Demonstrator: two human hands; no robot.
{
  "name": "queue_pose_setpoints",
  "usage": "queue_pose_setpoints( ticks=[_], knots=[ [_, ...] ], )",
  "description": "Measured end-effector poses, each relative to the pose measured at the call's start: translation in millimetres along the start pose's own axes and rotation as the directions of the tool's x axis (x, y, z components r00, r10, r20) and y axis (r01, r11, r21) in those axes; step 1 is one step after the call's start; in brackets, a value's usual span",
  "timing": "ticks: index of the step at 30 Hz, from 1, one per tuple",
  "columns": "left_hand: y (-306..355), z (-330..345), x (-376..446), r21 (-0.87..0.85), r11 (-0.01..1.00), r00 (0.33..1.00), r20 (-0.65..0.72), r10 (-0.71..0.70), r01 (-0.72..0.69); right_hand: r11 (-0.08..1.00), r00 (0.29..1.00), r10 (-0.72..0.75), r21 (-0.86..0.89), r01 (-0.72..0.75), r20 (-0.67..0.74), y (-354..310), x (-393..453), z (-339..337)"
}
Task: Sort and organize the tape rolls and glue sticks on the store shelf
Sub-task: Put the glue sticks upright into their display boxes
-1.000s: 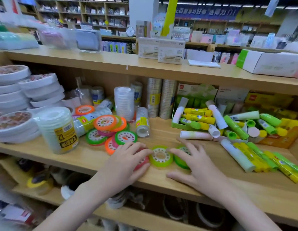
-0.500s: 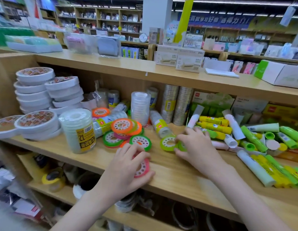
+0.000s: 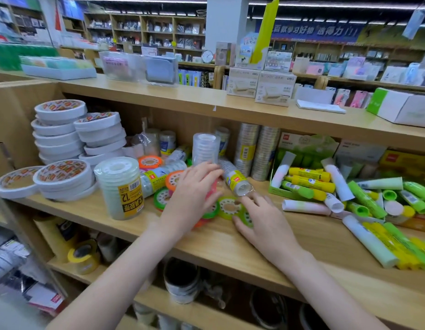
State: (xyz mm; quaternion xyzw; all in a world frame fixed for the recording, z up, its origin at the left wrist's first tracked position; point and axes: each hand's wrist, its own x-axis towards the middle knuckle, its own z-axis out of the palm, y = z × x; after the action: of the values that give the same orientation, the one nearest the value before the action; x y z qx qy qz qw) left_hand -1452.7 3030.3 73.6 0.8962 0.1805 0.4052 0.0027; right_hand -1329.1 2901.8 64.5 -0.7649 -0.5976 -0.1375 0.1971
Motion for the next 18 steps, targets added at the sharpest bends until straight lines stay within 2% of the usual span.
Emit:
queue_pose_setpoints(
  ticks=[2, 4, 8, 13, 15, 18],
  knots=[
    [-3.9, 4.8, 2.0, 0.073, 0.996, 0.998, 0.03, -0.049, 0.047, 1.0, 0.998, 0.026, 0.019, -0.025, -0.05, 1.1, 2.2, -2.2],
    [-4.8, 2.7, -3.6, 0.05, 0.989, 0.991, -0.005, -0.136, 0.136, 0.997, 0.996, 0.063, 0.057, -0.06, -0.058, 4.3, 0.0, -7.6],
    [-15.2, -3.2, -21.8, 0.048, 0.997, 0.998, 0.04, -0.058, 0.056, 0.997, 0.984, 0.075, -0.03, -0.071, 0.163, 19.1, -13.4, -21.0],
    [-21.5, -9.1, -29.4, 0.122, 0.99, 0.994, 0.08, -0.075, 0.065, 0.993, 0.975, -0.015, 0.12, -0.012, 0.222, 22.2, -8.9, -25.1],
    [-24.3, -11.8, -31.5, 0.123, 0.985, 0.99, 0.066, -0.127, 0.118, 0.969, 0.983, -0.018, 0.247, -0.028, 0.182, 23.7, -6.2, -28.6],
    [-27.7, -12.2, -31.3, 0.143, 0.975, 0.984, 0.033, -0.175, 0.168, 0.908, 0.999, 0.03, 0.42, -0.013, -0.035, 15.8, 16.8, -35.9]
  ],
)
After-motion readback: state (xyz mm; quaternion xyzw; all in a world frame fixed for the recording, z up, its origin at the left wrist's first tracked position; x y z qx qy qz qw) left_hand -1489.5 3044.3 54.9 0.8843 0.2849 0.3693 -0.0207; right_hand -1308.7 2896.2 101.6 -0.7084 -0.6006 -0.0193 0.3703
